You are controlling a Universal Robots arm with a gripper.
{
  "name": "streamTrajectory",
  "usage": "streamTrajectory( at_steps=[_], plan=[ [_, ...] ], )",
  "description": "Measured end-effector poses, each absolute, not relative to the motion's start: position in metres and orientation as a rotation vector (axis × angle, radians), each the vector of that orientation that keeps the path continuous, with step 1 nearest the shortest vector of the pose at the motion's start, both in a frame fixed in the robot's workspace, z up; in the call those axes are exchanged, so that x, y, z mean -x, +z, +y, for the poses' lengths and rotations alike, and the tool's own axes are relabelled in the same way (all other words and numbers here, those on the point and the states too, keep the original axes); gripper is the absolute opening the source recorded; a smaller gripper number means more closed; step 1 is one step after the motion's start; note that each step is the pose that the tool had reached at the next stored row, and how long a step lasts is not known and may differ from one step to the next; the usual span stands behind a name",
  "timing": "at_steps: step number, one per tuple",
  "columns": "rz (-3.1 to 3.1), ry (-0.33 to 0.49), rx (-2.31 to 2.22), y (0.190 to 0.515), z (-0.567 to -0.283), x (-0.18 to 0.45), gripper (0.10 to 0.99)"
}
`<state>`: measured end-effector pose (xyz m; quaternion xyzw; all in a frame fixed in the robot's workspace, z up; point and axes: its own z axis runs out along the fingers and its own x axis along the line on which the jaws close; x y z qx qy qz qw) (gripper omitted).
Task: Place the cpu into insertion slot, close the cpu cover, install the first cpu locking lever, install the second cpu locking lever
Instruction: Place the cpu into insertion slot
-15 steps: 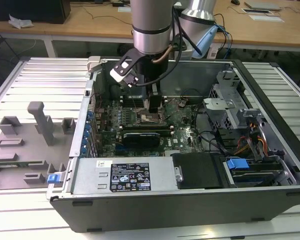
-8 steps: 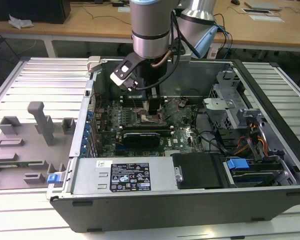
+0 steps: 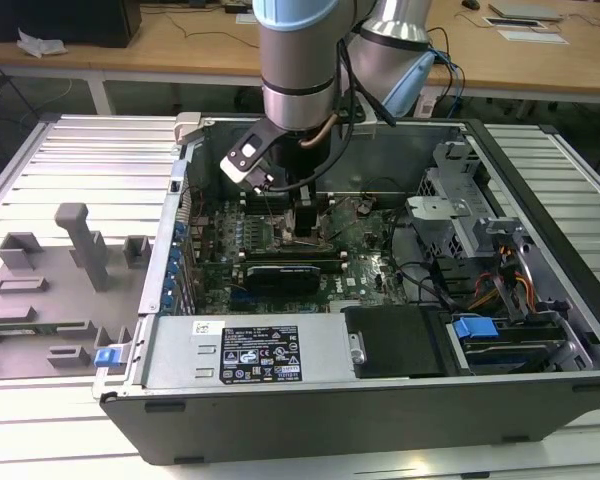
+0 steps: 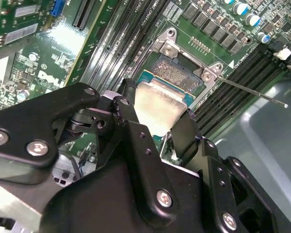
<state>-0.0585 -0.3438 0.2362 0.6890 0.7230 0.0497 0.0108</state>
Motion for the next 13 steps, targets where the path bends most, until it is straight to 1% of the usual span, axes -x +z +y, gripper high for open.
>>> streamTrajectory(
  at_steps=[5,13],
  plan=[
    [2.247,0.131,-2.14,0.229,-0.34,0.059,0.541],
    [2.224,0.129,-2.161,0.22,-0.336,0.059,0.541]
  ],
)
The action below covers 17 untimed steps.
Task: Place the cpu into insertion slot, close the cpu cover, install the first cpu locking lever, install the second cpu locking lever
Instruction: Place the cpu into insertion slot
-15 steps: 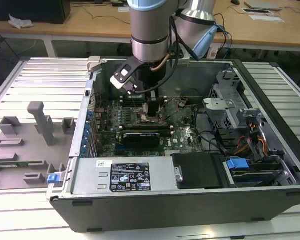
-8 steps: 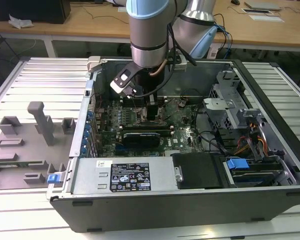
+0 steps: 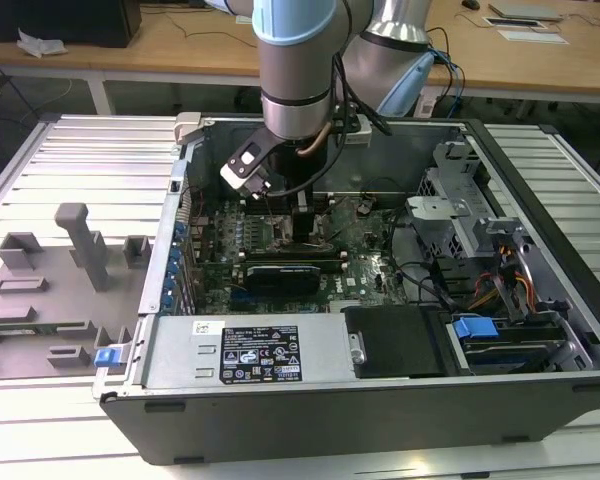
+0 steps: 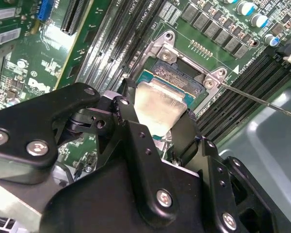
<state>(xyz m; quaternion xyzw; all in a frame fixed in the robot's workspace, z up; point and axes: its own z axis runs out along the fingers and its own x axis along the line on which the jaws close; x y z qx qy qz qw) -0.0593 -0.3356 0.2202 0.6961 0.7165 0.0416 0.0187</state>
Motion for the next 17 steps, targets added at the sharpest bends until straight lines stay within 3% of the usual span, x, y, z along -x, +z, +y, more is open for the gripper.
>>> streamTrajectory(
  at_steps=[17],
  plan=[
    [2.197,0.13,-2.188,0.206,-0.325,0.061,0.541]
  ],
)
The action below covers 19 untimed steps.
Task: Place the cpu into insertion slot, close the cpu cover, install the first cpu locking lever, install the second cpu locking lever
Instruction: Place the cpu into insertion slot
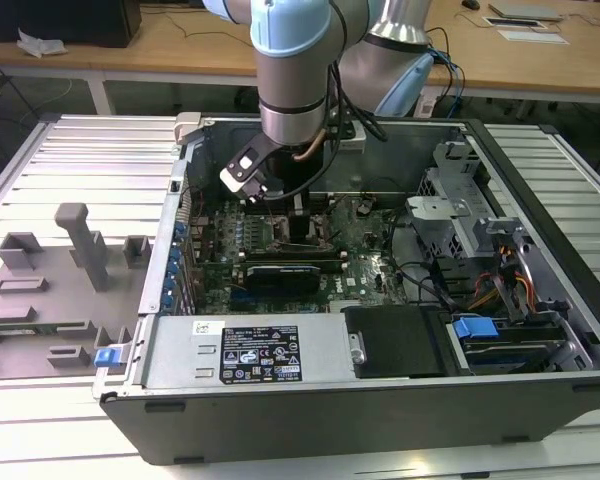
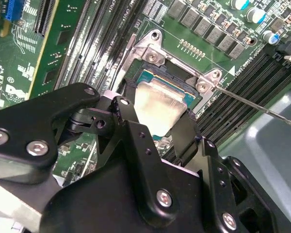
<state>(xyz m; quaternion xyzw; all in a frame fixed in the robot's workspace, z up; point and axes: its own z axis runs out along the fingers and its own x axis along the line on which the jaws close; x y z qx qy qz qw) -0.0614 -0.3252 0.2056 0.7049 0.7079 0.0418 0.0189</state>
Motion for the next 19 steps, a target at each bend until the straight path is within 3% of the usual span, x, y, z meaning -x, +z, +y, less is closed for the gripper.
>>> streamTrajectory(
  at_steps=[19],
  plan=[
    [2.177,0.13,-2.209,0.1991,-0.323,0.0607,0.541]
  ],
)
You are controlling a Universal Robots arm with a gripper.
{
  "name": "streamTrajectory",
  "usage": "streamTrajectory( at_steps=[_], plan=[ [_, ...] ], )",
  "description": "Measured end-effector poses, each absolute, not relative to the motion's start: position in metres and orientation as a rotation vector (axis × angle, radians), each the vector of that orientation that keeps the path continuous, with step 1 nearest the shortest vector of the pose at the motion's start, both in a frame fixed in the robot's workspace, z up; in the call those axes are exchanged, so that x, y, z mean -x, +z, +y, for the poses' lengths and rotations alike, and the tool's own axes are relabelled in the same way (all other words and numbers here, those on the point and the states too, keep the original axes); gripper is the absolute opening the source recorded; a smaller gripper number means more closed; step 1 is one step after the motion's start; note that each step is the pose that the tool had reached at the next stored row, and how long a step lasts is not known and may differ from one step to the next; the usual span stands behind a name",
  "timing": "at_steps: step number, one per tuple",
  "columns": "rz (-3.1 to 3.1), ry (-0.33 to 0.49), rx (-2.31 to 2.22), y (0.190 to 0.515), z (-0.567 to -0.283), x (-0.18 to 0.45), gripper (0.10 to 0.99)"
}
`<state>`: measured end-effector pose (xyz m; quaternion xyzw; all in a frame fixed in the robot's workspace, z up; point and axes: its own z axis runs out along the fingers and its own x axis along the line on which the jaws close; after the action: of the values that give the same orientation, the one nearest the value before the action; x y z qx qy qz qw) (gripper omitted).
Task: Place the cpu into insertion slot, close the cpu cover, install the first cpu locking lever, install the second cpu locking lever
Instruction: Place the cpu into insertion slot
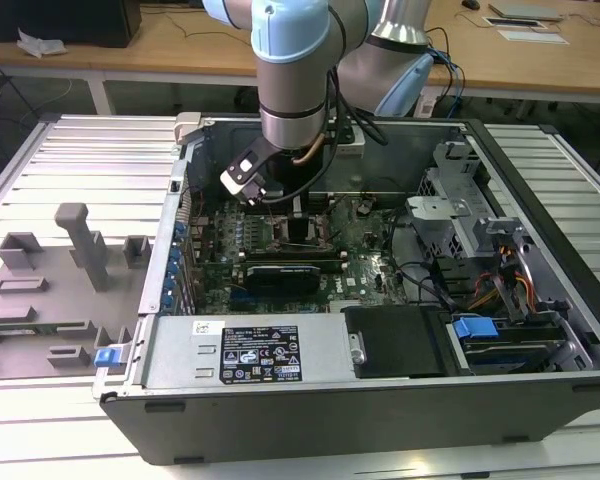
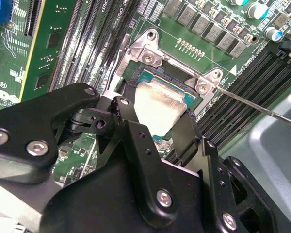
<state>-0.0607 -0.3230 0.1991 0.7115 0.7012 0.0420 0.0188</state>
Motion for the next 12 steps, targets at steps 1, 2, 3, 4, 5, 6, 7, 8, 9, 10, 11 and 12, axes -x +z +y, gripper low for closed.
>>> streamTrajectory(
  at_steps=[1,2,3,4,5,6,7,8,9,10,11,12],
  plan=[
    [2.177,0.131,-2.209,0.1991,-0.323,0.0606,0.541],
    [2.177,0.13,-2.209,0.1991,-0.323,0.0606,0.541],
    [2.177,0.131,-2.209,0.1991,-0.323,0.0606,0.541],
    [2.177,0.13,-2.209,0.1991,-0.323,0.0606,0.553],
    [2.177,0.131,-2.209,0.1991,-0.323,0.0605,0.553],
    [2.177,0.13,-2.209,0.1991,-0.323,0.0605,0.616],
    [2.177,0.13,-2.209,0.1991,-0.323,0.0605,0.616],
    [2.177,0.13,-2.208,0.1992,-0.3229,0.0605,0.616],
    [2.177,0.131,-2.209,0.2023,-0.3229,0.0605,0.616],
    [2.177,0.13,-2.208,0.2045,-0.323,0.0605,0.616],
    [2.177,0.13,-2.208,0.2059,-0.323,0.0605,0.616],
    [2.177,0.131,-2.209,0.2071,-0.3229,0.0605,0.616]
  ],
)
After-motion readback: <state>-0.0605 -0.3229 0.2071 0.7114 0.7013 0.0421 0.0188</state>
